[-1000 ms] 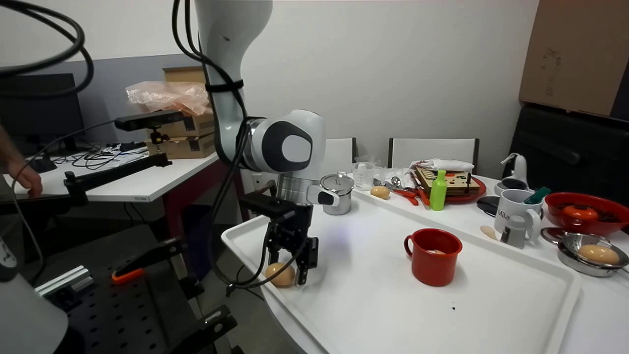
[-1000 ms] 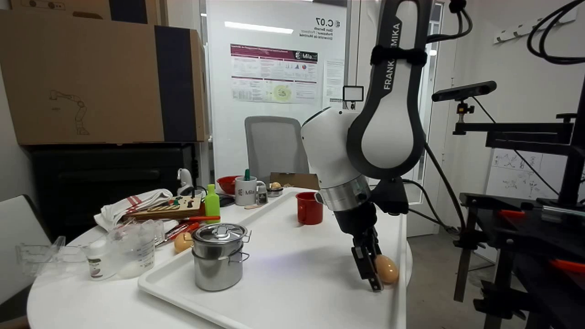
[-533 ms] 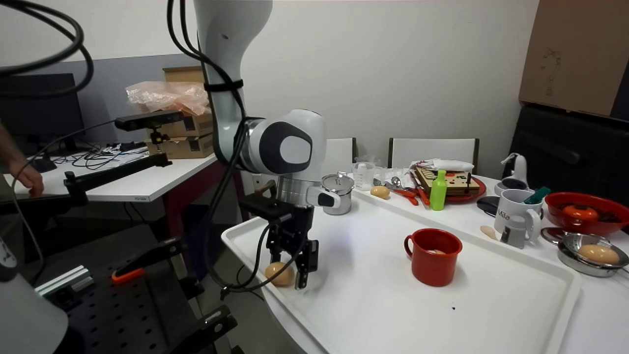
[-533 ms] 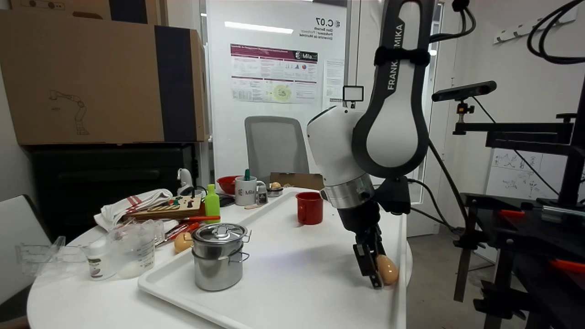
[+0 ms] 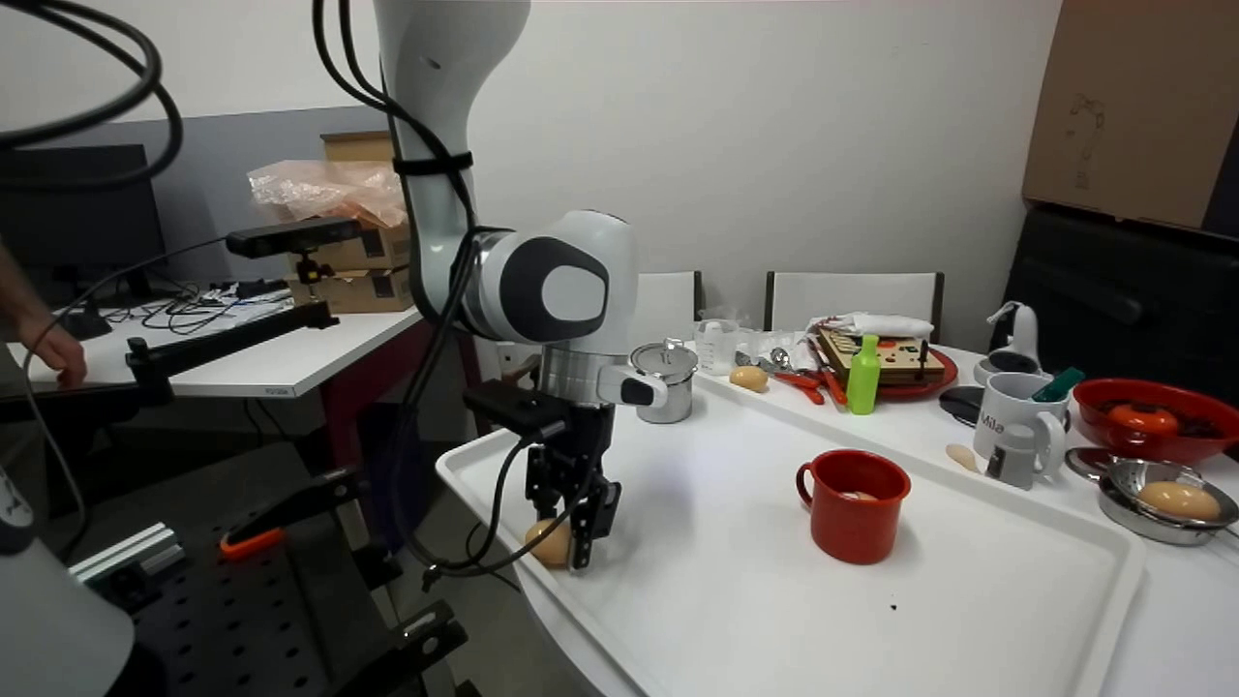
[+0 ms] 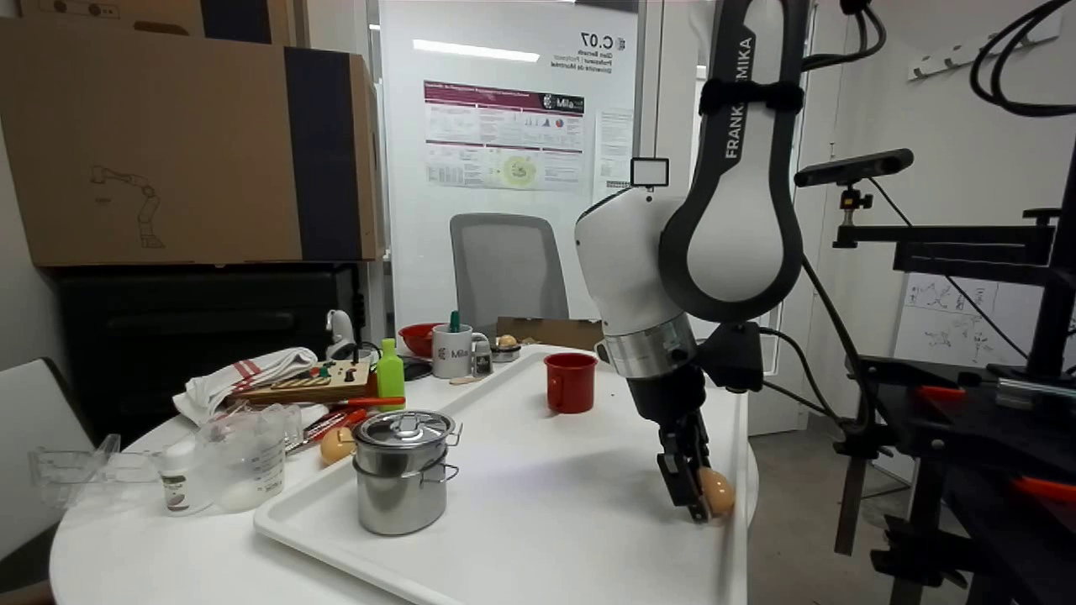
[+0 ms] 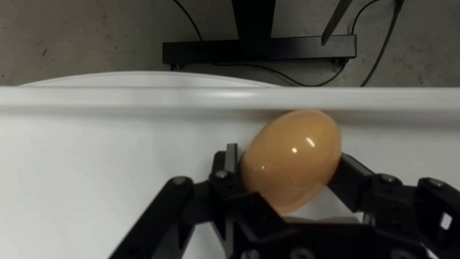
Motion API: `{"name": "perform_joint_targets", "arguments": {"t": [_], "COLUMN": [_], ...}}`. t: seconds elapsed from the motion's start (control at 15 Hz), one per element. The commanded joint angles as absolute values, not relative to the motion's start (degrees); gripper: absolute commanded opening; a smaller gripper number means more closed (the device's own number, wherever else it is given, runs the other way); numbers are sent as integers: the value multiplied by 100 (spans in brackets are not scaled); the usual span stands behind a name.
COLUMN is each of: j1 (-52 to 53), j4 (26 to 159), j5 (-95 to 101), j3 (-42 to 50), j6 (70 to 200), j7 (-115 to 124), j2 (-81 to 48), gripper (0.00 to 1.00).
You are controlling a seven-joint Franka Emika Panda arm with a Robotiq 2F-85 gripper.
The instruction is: Put the egg in the mug
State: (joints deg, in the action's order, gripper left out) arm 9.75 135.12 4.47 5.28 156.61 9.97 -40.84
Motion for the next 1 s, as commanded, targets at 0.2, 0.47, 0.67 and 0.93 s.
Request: {"name": "perform_joint_targets", "arguments": {"t": [0.2,0.47,0.67,0.93], "j1": [1007,1092,1116,1132], "j4": [13696,13665,13669,13646], "j5": [428,504,522,553], "j3": [540,652,667,699], "j6": [15763,15668,15654,15622], "j7": [1063,1101,1118,1128], "j2": [-3868,-3726,-3633,-3552], "gripper": [43,47,72,29]}}
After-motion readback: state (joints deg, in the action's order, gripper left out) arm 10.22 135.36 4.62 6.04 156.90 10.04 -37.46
